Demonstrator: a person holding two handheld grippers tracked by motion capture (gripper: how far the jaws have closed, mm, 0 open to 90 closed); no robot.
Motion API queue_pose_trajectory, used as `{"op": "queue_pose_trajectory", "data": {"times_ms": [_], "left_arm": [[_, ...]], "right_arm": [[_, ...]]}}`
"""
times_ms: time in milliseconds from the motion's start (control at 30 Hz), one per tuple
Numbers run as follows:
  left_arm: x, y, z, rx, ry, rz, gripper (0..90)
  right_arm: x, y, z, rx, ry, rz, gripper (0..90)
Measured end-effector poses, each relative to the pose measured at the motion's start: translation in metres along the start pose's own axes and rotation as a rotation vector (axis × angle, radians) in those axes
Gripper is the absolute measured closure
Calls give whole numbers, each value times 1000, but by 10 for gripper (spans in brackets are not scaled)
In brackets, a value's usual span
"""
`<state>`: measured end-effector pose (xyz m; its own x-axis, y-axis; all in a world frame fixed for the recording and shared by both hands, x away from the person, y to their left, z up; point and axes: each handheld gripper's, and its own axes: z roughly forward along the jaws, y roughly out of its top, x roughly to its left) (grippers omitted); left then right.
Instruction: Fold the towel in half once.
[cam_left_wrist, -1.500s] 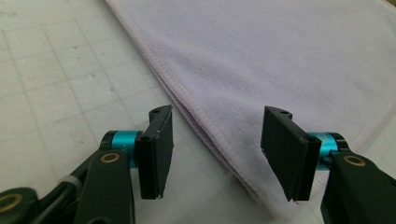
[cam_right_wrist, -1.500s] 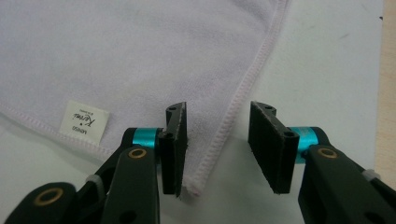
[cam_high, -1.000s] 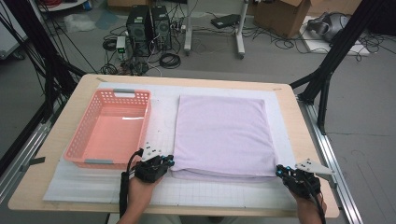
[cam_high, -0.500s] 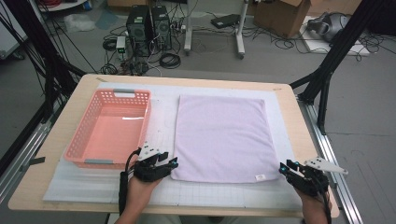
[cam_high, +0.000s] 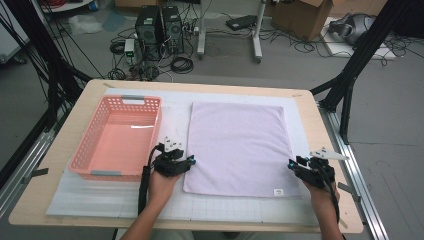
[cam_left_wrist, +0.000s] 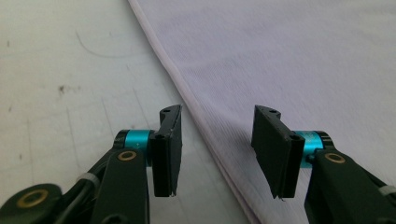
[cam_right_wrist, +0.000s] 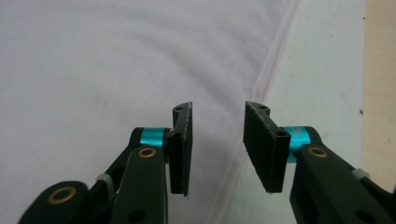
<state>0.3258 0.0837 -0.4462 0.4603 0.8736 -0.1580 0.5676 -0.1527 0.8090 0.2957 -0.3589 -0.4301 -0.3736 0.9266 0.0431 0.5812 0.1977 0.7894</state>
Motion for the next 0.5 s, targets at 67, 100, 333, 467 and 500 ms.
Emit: {"op": "queue_pose_trajectory", "data": {"times_ms": [67,100,333,467,500], "left_arm": [[5,1,5,-10,12,-28,540],[9,0,9,8,13,-57,560],[7,6,15,38,-23,3,856],[5,13,15,-4,13,-10,870],[5,15,15,-17,24,-13,870]], "right_arm": [[-1,6,13,4,-12,14,640],[-1,7,18,8,-16,11,640],[0,9,38,50,-58,-33,867],[-2,11,37,21,-87,-18,883],[-4,12,37,5,-91,-6,884]]}}
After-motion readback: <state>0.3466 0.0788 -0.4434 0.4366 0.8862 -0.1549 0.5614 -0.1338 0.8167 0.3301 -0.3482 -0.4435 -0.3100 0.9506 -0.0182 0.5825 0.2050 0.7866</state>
